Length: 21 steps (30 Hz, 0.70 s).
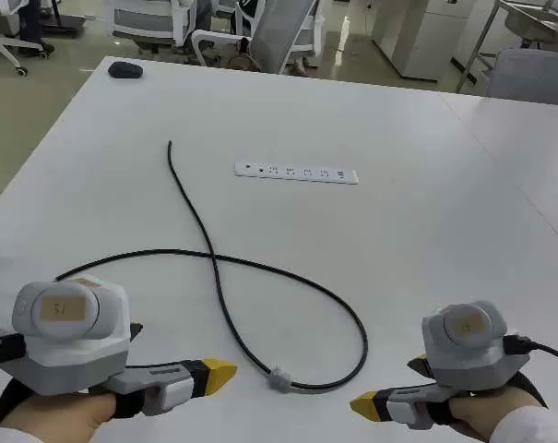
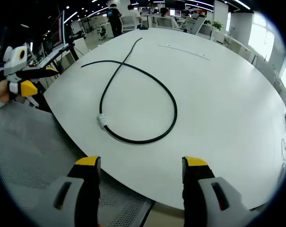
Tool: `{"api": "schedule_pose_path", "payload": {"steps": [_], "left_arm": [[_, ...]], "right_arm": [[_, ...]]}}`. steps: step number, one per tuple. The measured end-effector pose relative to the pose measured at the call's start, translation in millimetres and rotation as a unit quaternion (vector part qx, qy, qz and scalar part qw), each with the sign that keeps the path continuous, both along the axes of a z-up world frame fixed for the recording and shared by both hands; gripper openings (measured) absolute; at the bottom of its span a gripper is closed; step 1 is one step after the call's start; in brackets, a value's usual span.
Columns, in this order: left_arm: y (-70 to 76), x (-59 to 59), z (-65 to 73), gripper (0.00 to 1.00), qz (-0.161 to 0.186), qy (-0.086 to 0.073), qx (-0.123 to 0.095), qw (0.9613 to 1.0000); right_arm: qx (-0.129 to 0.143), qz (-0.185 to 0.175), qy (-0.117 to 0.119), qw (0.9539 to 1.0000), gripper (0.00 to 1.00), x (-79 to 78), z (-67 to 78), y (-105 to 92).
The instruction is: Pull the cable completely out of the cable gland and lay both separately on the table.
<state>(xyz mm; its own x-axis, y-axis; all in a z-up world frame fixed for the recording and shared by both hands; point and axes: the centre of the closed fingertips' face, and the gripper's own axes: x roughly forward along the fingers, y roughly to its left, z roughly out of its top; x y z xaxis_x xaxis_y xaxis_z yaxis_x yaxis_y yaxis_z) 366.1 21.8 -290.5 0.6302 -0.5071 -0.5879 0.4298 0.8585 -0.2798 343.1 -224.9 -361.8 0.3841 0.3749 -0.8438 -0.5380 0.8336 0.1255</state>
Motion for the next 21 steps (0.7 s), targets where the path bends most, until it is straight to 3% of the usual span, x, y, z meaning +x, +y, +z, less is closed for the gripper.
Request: {"api": "schedule_pose_path", "payload": {"steps": [21], "left_arm": [[-4.7,-5.3,0.5,0.83,-0.01,0.002,-0.001,0.9999]], "right_arm": [[0.008,-0.011,0.003,0.9999,0.64,-1.8,0.7,-0.9]]}}
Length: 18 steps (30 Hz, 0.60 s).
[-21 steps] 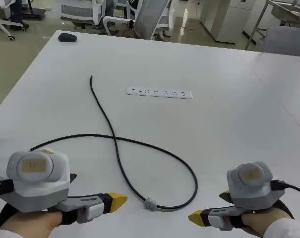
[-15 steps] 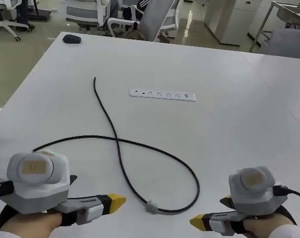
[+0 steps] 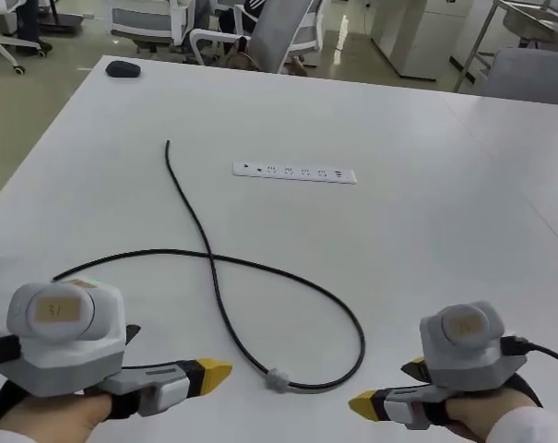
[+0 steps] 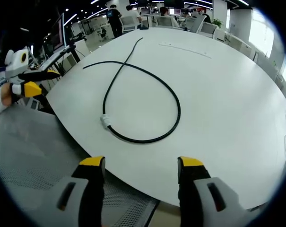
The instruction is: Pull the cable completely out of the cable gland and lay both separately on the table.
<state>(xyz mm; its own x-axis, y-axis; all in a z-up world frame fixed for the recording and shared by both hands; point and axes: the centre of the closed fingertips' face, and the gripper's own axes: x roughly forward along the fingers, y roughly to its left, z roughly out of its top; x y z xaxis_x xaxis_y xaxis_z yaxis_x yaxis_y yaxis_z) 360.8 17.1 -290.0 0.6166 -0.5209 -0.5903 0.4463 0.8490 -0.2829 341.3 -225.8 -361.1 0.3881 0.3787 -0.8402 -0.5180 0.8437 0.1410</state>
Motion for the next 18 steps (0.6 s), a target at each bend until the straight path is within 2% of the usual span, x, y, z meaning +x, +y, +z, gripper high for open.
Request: {"api": "schedule_pose_path", "payload": {"steps": [18], "left_arm": [[-0.2,-0.1,-2.6,0.83,-0.003,0.006,-0.002,1.0]], "right_arm": [[0.005,0.002,0.01,0.9999,0.62,-3.0,-1.9,2.7]]}}
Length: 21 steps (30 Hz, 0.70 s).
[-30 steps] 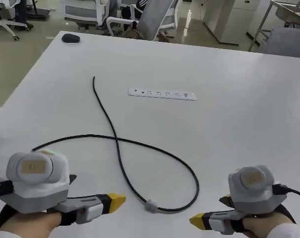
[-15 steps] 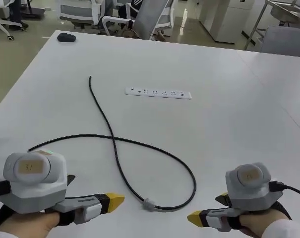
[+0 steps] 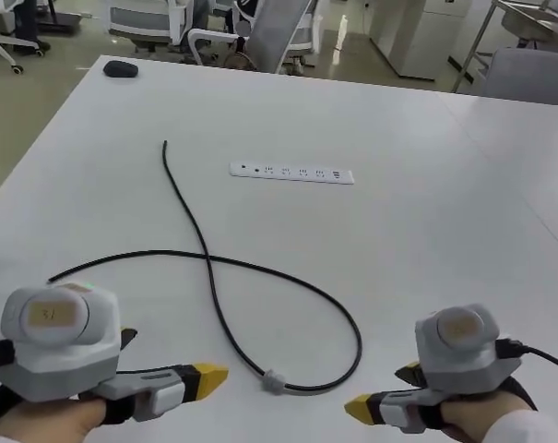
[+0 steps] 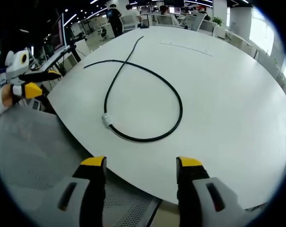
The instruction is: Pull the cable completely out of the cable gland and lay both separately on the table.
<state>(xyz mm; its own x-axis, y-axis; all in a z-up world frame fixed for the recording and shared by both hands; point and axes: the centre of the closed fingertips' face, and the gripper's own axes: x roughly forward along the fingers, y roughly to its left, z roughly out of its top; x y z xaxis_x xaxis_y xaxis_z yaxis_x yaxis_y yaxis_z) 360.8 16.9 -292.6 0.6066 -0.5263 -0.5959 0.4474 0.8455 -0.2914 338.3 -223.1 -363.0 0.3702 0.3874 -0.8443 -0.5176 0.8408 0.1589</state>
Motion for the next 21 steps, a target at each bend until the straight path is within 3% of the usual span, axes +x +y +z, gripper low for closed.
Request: {"api": "schedule_pose_path", "payload": {"steps": [6,18,21], "left_arm": [[-1.4,0.8,1.1,0.83,0.005,0.004,-0.019,0.9998],[-1.5,3.0,4.0,0.85,0.008,-0.001,-0.022,0.9997],[1.0,5.0,5.9,0.85,0.013,-0.006,-0.025,0.9996]], "right_arm": [[-0.001,0.001,0.004,1.0,0.62,-1.3,-1.2,0.0],[0.006,0.002,0.002,1.0,0.62,1.3,1.1,2.4],[0.024,0.004,-0.001,0.9997,0.61,3.2,4.4,9.0]]}}
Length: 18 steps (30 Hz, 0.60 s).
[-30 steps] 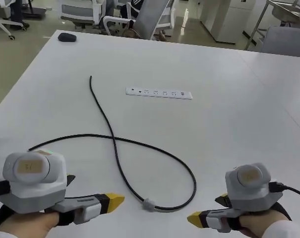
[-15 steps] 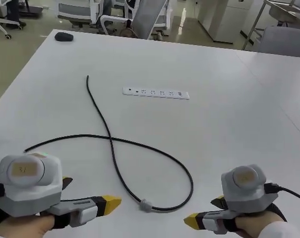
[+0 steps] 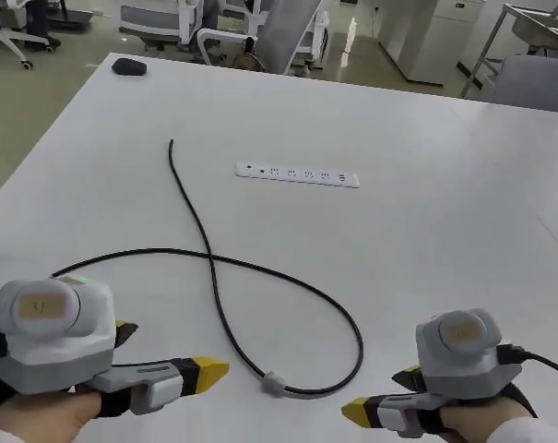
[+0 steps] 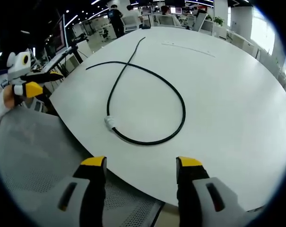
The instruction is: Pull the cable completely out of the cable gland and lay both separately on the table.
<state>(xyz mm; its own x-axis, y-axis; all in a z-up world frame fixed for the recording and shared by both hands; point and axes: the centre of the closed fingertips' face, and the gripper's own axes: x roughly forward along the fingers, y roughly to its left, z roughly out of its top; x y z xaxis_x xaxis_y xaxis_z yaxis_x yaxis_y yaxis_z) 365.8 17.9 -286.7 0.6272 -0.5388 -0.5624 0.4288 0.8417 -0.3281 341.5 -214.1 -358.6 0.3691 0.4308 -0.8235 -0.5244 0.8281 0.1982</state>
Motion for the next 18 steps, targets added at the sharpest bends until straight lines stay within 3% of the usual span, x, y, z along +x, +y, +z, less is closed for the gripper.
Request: {"api": "schedule_pose_path", "payload": {"steps": [3,8,14,18], "left_arm": [[1.7,0.0,-1.7,0.84,0.003,0.003,0.003,1.0],[2.1,-0.7,-3.2,0.84,0.0,0.005,0.008,1.0],[3.5,0.5,-4.4,0.82,-0.002,0.005,0.014,0.9999],[3.8,2.1,-3.3,0.82,-0.001,0.0,0.014,0.9999]], "right_arm": [[0.036,-0.002,0.003,0.9993,0.6,2.1,6.4,9.9],[0.047,0.0,-0.025,0.9986,0.52,14.9,14.5,14.8],[0.053,0.047,-0.029,0.9971,0.5,20.9,9.2,34.6],[0.046,0.097,-0.023,0.9939,0.48,21.0,0.2,51.2]]}}
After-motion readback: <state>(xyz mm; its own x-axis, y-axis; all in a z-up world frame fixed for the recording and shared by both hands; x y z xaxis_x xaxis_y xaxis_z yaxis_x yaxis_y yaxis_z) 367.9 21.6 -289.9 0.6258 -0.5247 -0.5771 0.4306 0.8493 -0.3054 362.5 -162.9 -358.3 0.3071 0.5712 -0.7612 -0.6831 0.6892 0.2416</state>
